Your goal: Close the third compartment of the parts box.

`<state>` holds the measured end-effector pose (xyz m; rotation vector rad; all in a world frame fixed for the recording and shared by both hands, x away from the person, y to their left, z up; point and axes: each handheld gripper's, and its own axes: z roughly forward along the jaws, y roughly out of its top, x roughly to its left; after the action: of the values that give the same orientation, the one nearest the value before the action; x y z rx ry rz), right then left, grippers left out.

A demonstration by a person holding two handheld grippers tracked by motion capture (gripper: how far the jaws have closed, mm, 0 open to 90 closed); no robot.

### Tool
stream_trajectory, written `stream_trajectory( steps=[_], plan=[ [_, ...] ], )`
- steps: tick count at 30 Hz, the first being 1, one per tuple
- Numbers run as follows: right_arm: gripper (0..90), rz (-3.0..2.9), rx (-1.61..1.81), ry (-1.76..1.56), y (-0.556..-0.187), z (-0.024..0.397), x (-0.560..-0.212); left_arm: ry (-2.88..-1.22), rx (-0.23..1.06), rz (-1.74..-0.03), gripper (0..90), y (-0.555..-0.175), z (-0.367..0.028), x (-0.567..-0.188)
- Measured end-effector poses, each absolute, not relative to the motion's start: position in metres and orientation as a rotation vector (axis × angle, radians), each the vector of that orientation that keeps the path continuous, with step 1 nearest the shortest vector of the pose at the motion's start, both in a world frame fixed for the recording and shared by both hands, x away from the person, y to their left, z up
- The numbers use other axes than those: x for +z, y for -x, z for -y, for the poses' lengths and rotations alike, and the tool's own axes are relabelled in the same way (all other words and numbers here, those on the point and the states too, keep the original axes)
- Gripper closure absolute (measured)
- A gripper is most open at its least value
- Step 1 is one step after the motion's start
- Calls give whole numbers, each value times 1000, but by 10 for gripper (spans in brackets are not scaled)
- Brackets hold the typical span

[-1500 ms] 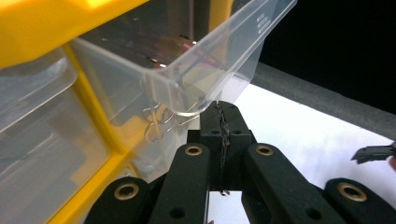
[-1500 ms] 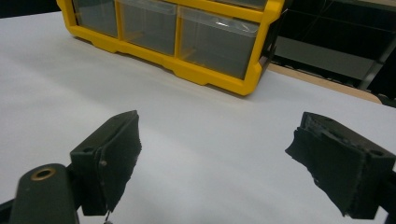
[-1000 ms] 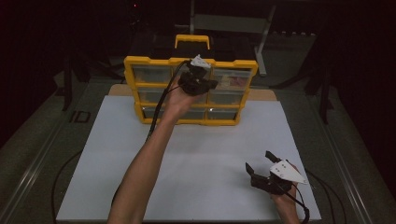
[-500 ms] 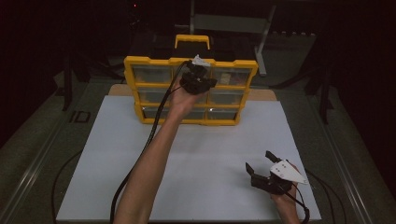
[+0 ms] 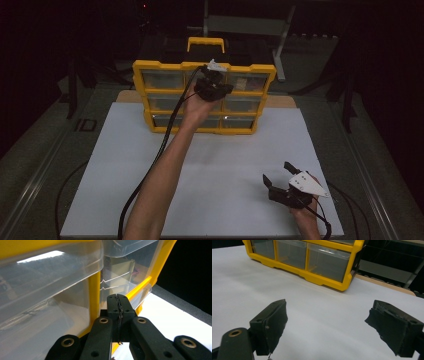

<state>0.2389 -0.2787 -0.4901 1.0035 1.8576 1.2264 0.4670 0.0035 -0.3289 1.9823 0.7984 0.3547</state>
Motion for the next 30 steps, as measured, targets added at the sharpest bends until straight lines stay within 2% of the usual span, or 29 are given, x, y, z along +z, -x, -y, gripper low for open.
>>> stream_trajectory(
  steps=[5, 12, 16, 25, 28, 30],
  plan=[
    [136, -1859, 1227, -1003, -239, 279, -490, -1989, 360, -770, 899, -461, -8, -326],
    [136, -1862, 1224, -999, -239, 278, -490, -1984, 360, -743, 837, -455, -18, -320],
    [136, -1863, 1223, -998, -239, 278, -490, -1992, 351, -724, 760, -450, -25, -317],
    [136, -1865, 1223, -999, -239, 277, -491, -2030, 360, -641, 493, -428, -41, -309],
    [136, -1864, 1224, -1000, -239, 277, -491, -2039, 356, -621, 486, -422, -49, -306],
    [136, -1865, 1222, -1001, -239, 277, -491, -2034, 366, -623, 445, -416, -55, -304]
  ],
)
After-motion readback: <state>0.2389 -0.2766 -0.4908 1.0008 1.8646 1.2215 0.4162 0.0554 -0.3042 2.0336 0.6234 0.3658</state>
